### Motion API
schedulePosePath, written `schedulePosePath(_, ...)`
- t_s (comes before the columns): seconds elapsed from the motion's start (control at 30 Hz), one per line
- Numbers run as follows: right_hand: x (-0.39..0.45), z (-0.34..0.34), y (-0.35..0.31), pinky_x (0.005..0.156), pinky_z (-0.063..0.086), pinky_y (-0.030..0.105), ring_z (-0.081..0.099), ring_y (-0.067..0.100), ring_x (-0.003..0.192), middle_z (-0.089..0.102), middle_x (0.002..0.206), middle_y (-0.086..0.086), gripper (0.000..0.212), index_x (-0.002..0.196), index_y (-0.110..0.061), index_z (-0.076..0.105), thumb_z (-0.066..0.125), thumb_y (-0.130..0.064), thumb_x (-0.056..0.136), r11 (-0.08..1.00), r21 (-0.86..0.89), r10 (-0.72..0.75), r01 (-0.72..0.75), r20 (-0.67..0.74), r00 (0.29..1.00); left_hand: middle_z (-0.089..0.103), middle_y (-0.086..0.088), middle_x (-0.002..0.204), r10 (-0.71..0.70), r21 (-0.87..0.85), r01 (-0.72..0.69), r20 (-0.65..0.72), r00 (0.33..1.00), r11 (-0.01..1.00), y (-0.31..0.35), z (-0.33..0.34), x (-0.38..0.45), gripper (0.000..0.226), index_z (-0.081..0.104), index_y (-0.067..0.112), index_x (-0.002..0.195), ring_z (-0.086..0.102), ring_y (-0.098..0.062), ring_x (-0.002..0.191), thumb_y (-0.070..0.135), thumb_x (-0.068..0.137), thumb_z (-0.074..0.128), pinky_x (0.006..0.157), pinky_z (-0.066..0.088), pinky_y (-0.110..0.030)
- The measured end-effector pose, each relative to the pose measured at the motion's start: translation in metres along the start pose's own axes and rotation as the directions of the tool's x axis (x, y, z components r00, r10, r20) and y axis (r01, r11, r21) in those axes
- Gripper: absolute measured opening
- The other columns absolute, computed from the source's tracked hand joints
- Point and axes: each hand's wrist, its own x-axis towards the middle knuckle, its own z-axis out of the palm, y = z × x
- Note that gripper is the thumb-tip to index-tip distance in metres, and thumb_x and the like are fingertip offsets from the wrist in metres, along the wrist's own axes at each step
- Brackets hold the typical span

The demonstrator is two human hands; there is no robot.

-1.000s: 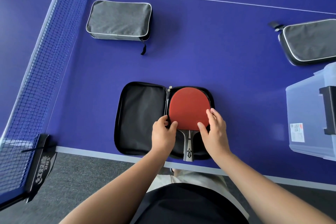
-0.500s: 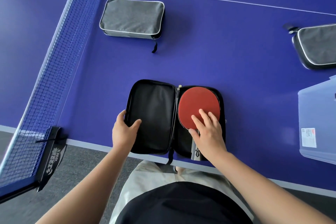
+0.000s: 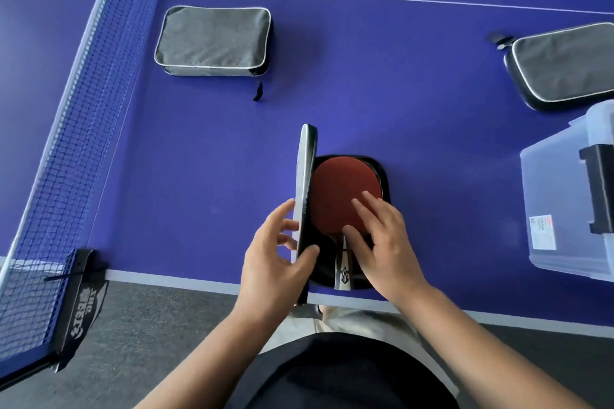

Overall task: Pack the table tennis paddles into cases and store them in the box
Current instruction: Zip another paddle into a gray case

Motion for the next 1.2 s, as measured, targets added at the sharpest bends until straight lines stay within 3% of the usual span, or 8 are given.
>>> schedulePosePath(0.17,-0.012,-0.044,-0.017,0.091,0.036,0.001,0.049,-0.021,0.112,0.056,0.127,-0.025,0.050,0.141,-0.028,0.047,0.047,-0.046,0.095,0.872,0.419,0.231,-0.252,0.101,0.968,0.051,0.021,0.113,0.089,0.125,-0.115,0.197,0.976,0.985,0.015,0.063,-0.001,0.064,0.045,0.046,0.131,0.051,0.008,0.098,0.025,0.079,0.076,0.075,0.042,-0.004)
schedulePosePath(0.33,-0.007,-0.045,0.013,0.080,0.049,0.010,0.065,-0.006,0.087,0.065,0.102,-0.020,0.054,0.138,-0.023,0.053,0.071,-0.029,0.088,0.814,0.454,0.396,-0.363,0.024,0.918,0.048,0.014,0.119,0.131,0.174,-0.214,0.395,0.909,0.961,0.010,0.111,0.005,0.077,0.041,0.032,0.140,0.048,0.005,0.106,0.027,0.074,0.081,0.090,0.046,-0.015)
schedulePosePath(0.5,0.001,-0.034,0.057,0.088,0.053,0.028,0.066,0.006,0.093,0.064,0.104,-0.016,0.057,0.137,-0.023,0.054,0.076,-0.022,0.084,0.825,0.368,0.439,-0.428,0.058,0.897,0.052,0.014,0.127,0.042,0.205,-0.159,0.482,0.875,0.966,-0.006,0.107,0.021,0.090,0.024,0.025,0.154,0.052,-0.002,0.115,0.024,0.081,0.077,0.098,0.047,-0.024)
schedulePosePath(0.63,0.009,-0.018,0.078,0.081,0.046,0.019,0.062,0.008,0.095,0.065,0.113,-0.005,0.053,0.137,-0.022,0.054,0.069,-0.025,0.086,0.840,0.280,0.459,-0.465,0.088,0.884,0.037,0.001,0.151,0.203,0.577,-0.431,0.418,0.885,0.694,-0.028,0.097,0.047,0.075,0.032,0.029,0.151,0.025,-0.021,0.144,0.045,0.086,0.067,0.118,0.025,-0.042)
schedulePosePath(0.8,0.019,-0.004,0.083,0.100,0.034,0.025,0.044,0.018,0.131,0.046,0.142,0.002,0.062,0.145,-0.018,0.044,0.063,-0.041,0.091,0.831,0.203,0.487,-0.517,0.182,0.854,0.021,-0.001,0.158,0.108,0.707,-0.427,0.449,0.887,0.564,-0.041,0.103,0.057,0.071,0.038,0.034,0.147,0.006,-0.025,0.148,0.058,0.085,0.062,0.116,0.018,-0.057)
schedulePosePath(1.0,0.035,-0.003,0.078,0.097,0.051,0.039,0.056,0.014,0.120,0.057,0.133,-0.008,0.083,0.145,-0.030,0.038,0.077,-0.052,0.075,0.667,0.420,0.551,-0.615,0.277,0.787,0.032,0.000,0.151,0.199,0.626,-0.436,0.413,0.889,0.647,-0.047,0.101,0.060,0.068,0.050,0.032,0.138,0.018,-0.026,0.144,0.057,0.078,0.070,0.113,0.027,-0.058)
schedulePosePath(1.1,0.045,-0.006,0.069,0.077,0.053,0.024,0.064,0.011,0.105,0.067,0.112,-0.010,0.053,0.123,-0.023,0.058,0.079,-0.042,0.078,0.607,0.481,0.535,-0.632,0.341,0.773,0.041,-0.002,0.145,0.269,0.548,-0.445,0.374,0.888,0.708,-0.054,0.098,0.061,0.066,0.057,0.028,0.132,0.029,-0.027,0.138,0.056,0.074,0.072,0.108,0.037,-0.057)
schedulePosePath(1.2,0.050,-0.008,0.063,0.081,0.053,0.028,0.065,0.009,0.100,0.067,0.110,-0.008,0.046,0.116,-0.027,0.055,0.080,-0.039,0.078,0.579,0.521,0.504,-0.627,0.376,0.778,0.043,-0.001,0.142,0.306,0.484,-0.444,0.339,0.889,0.754,-0.057,0.092,0.061,0.065,0.059,0.028,0.131,0.033,-0.026,0.133,0.055,0.073,0.074,0.108,0.040,-0.052)
